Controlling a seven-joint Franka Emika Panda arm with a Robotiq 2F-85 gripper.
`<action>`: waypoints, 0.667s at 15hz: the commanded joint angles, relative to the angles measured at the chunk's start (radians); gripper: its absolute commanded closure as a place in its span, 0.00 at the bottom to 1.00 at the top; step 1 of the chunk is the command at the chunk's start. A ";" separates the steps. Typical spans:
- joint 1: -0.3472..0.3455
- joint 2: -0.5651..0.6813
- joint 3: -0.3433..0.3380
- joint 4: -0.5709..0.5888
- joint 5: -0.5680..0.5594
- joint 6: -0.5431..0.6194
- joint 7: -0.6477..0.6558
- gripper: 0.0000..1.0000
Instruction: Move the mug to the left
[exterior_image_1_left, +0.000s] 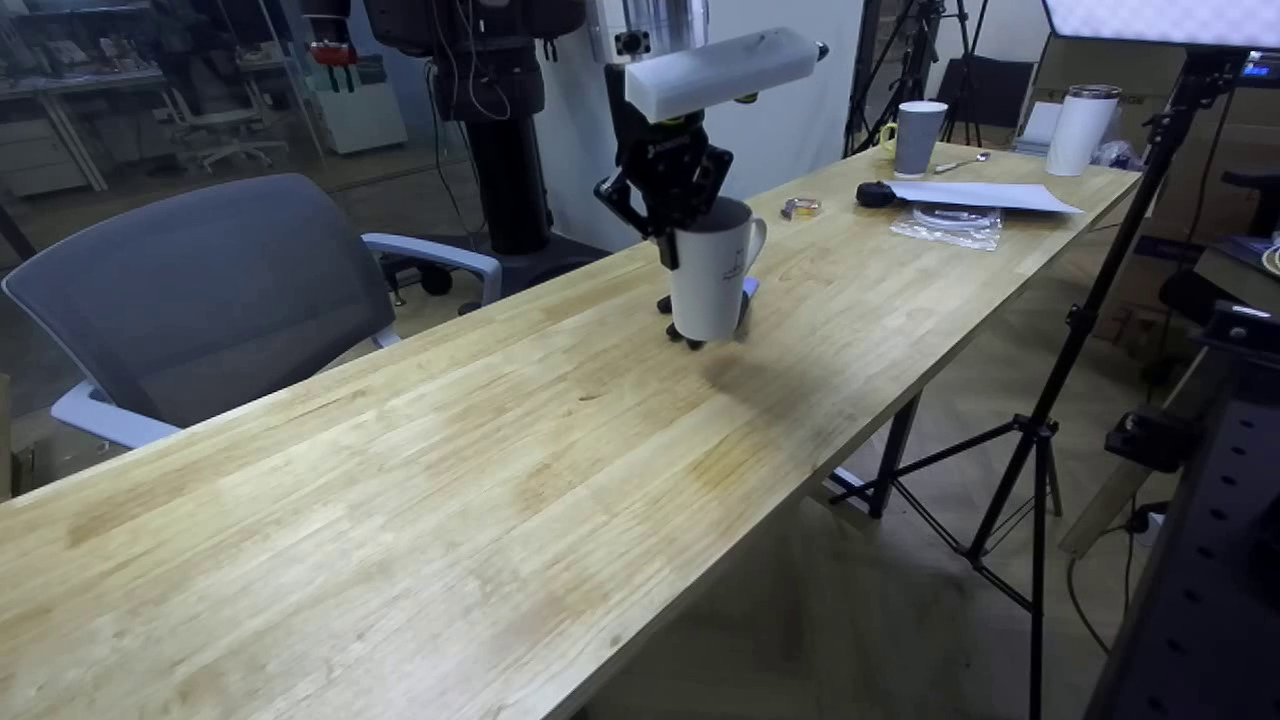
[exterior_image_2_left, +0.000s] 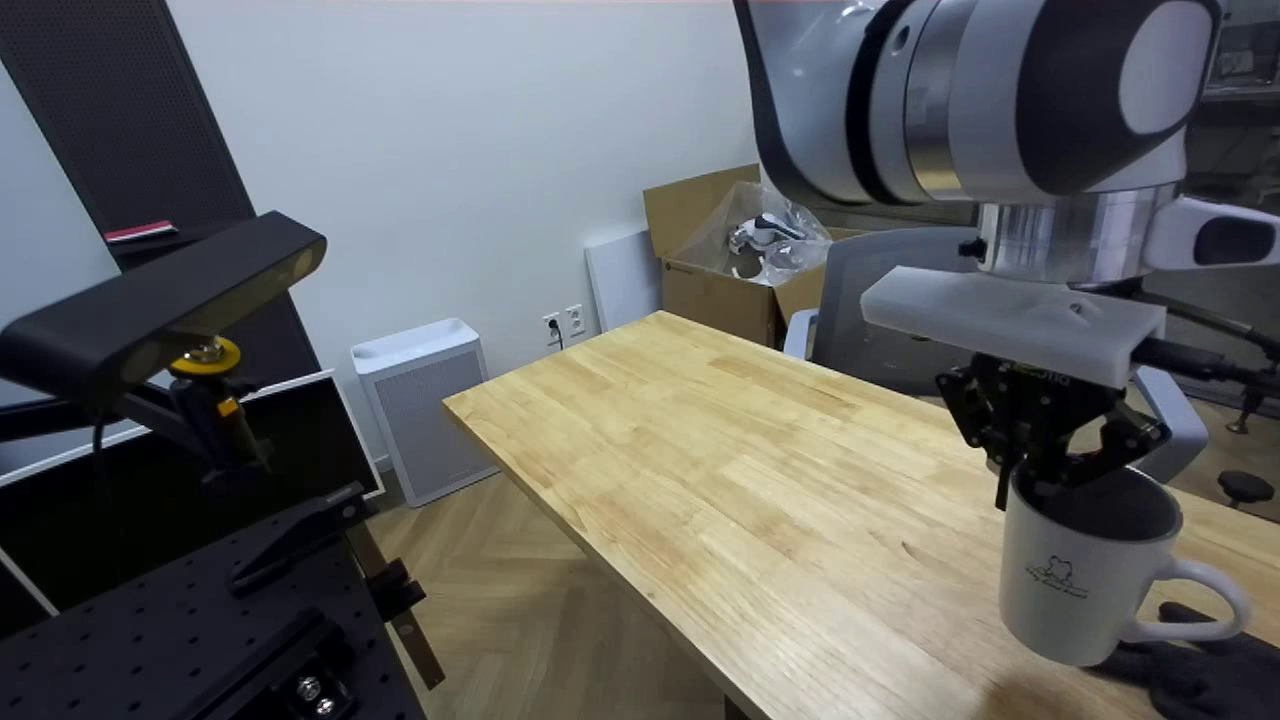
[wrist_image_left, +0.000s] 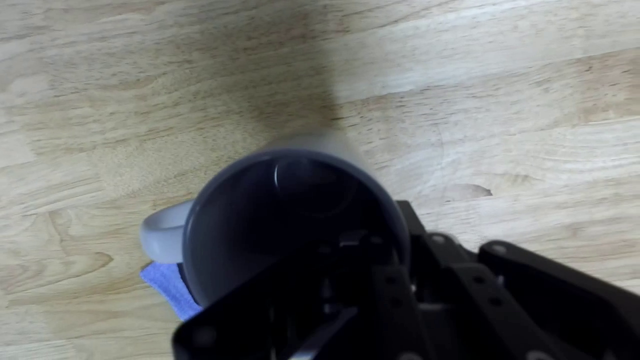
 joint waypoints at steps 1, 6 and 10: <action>-0.017 -0.015 0.032 0.026 0.001 -0.029 0.014 0.98; -0.010 0.017 0.057 0.070 -0.004 -0.032 0.012 0.98; -0.006 0.063 0.073 0.127 -0.005 -0.044 0.011 0.98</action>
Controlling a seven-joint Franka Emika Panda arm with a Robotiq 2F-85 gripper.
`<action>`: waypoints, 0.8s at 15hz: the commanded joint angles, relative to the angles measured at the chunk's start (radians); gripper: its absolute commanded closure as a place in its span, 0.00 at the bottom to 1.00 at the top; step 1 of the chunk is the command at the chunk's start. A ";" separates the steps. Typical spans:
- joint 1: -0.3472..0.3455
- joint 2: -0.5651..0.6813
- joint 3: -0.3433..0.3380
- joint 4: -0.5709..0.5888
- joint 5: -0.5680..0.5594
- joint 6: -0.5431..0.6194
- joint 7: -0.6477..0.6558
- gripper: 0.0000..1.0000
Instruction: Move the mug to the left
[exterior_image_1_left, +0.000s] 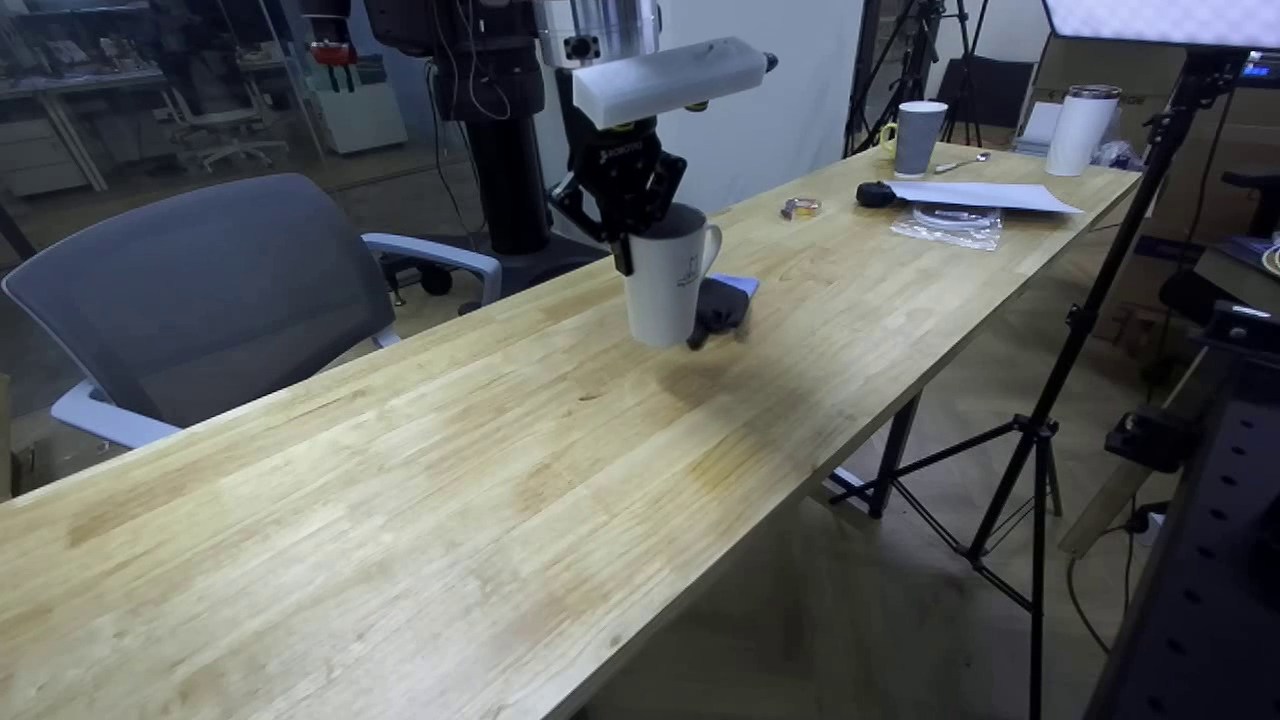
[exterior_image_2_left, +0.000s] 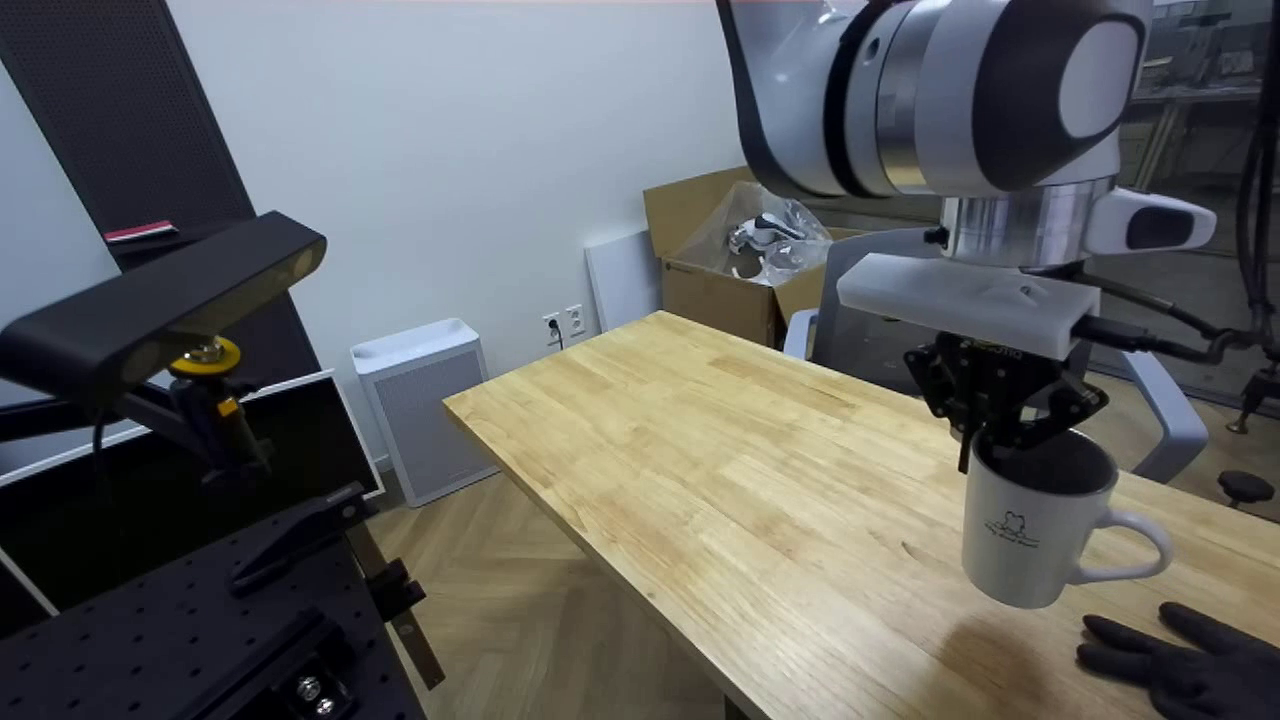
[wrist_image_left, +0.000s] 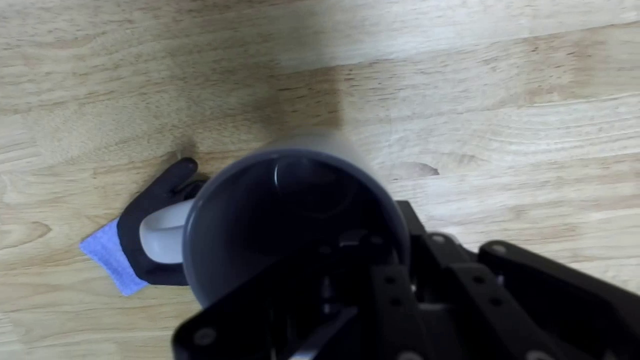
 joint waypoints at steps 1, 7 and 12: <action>-0.001 0.043 0.013 0.083 -0.005 -0.043 0.011 0.98; 0.015 0.133 0.019 0.181 -0.013 -0.079 0.017 0.98; 0.051 0.185 0.016 0.238 -0.025 -0.101 0.030 0.98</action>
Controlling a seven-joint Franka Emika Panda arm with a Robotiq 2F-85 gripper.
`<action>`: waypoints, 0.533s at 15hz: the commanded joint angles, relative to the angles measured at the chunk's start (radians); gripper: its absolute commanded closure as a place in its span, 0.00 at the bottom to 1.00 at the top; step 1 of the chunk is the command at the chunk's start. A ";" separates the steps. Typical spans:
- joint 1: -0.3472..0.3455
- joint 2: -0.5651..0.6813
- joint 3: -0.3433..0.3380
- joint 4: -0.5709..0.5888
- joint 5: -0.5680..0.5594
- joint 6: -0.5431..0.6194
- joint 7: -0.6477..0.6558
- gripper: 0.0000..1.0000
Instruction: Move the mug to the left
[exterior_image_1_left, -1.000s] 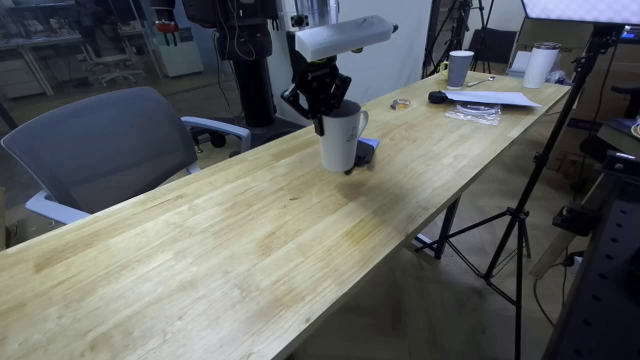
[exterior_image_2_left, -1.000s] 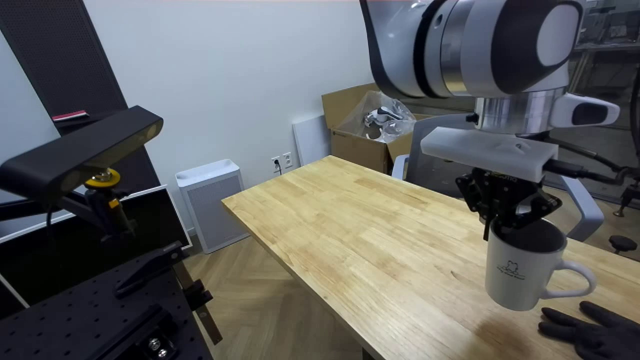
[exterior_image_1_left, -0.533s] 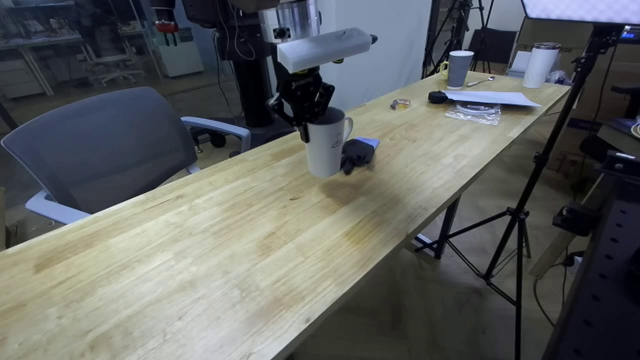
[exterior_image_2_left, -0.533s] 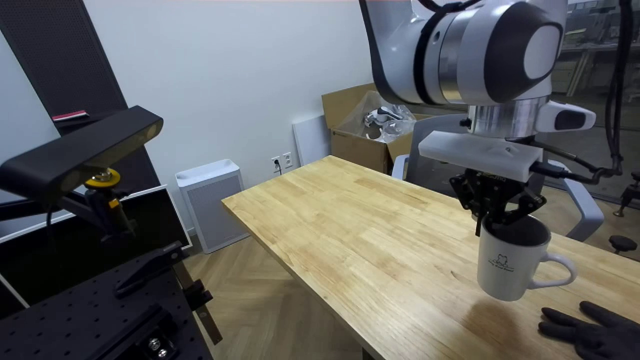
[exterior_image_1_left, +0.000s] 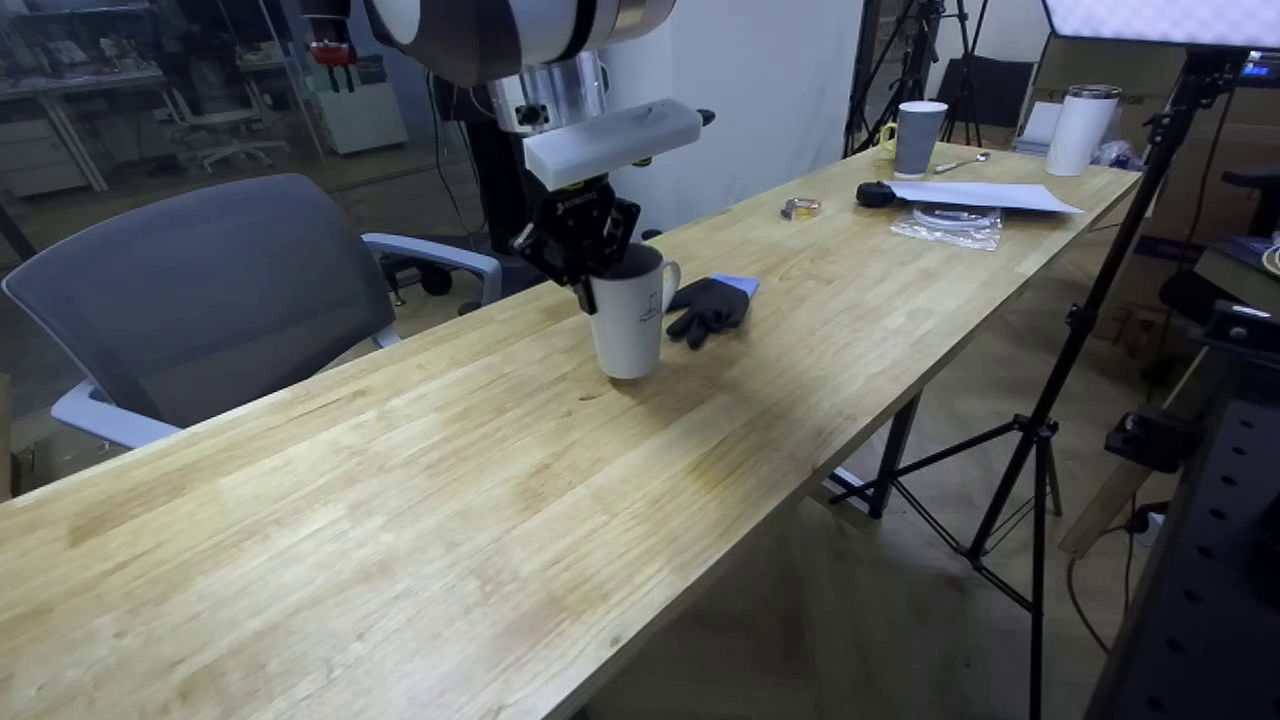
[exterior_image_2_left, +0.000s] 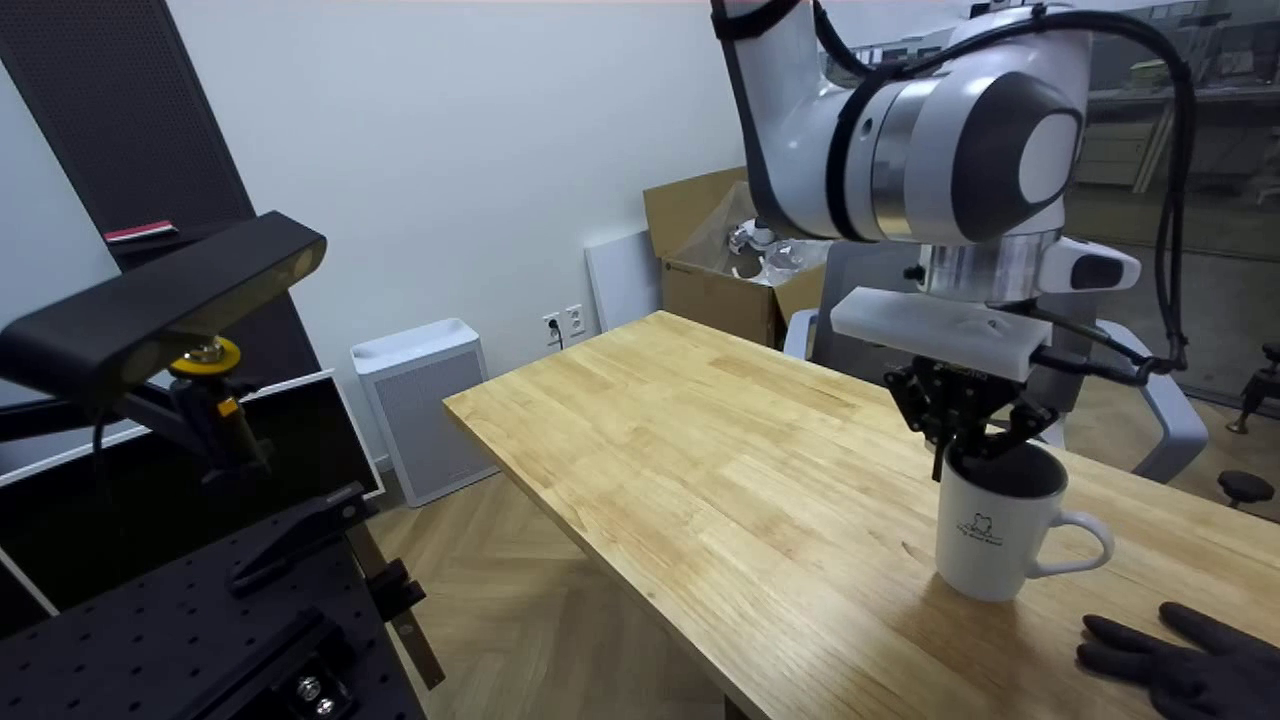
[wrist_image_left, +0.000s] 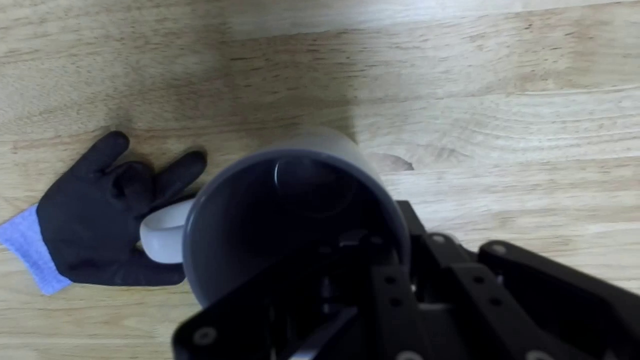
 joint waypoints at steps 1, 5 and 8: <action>0.031 0.029 -0.007 0.067 -0.022 -0.045 0.030 0.98; 0.049 0.053 -0.013 0.086 -0.027 -0.050 0.033 0.98; 0.047 0.060 -0.013 0.088 -0.024 -0.048 0.030 0.98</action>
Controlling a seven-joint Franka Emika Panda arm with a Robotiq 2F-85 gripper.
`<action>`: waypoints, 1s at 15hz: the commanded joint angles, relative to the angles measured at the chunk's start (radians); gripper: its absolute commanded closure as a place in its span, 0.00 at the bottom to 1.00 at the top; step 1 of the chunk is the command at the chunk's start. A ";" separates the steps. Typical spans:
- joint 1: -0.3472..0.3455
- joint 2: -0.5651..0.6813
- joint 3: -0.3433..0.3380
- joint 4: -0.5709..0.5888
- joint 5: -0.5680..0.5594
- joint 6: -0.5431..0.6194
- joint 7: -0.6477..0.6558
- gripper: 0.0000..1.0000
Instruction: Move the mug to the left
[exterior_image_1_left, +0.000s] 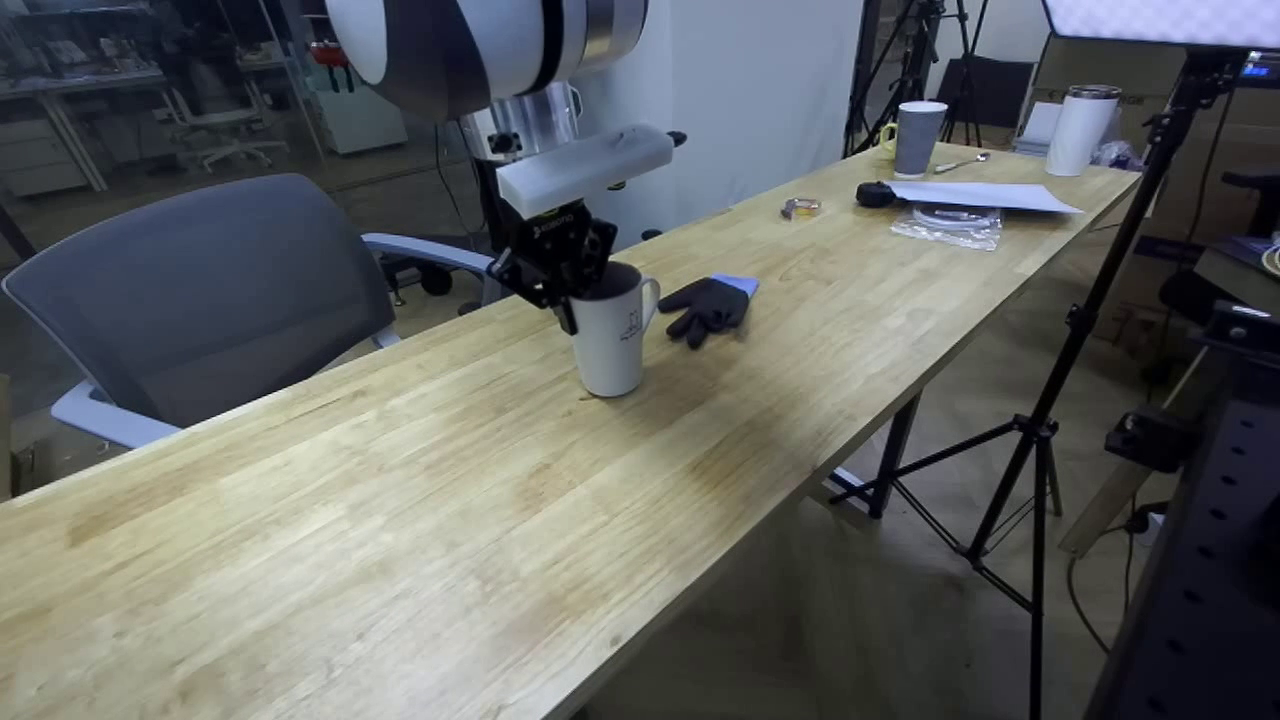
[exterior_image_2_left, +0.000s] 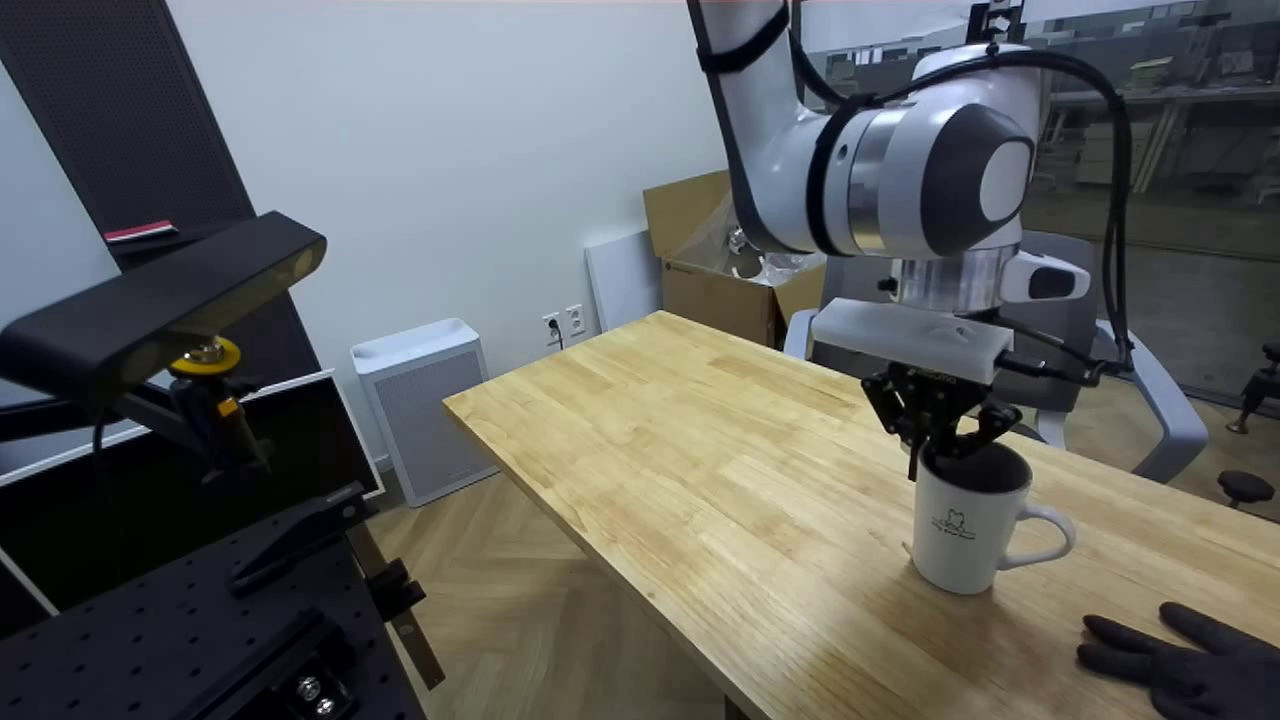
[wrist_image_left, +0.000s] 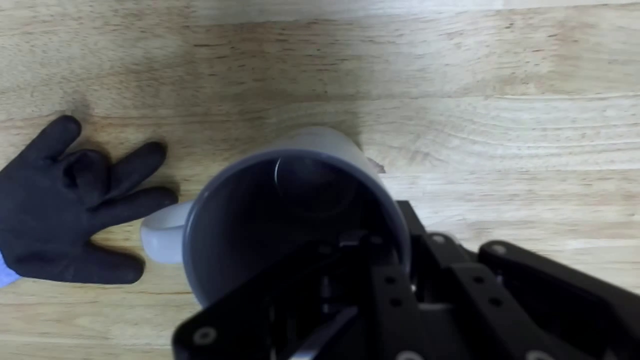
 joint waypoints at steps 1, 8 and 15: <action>0.008 0.007 -0.012 0.035 -0.020 -0.031 0.030 0.98; 0.007 0.013 -0.022 0.039 -0.021 -0.032 0.035 0.64; 0.034 0.012 -0.061 0.071 -0.056 -0.093 0.071 0.19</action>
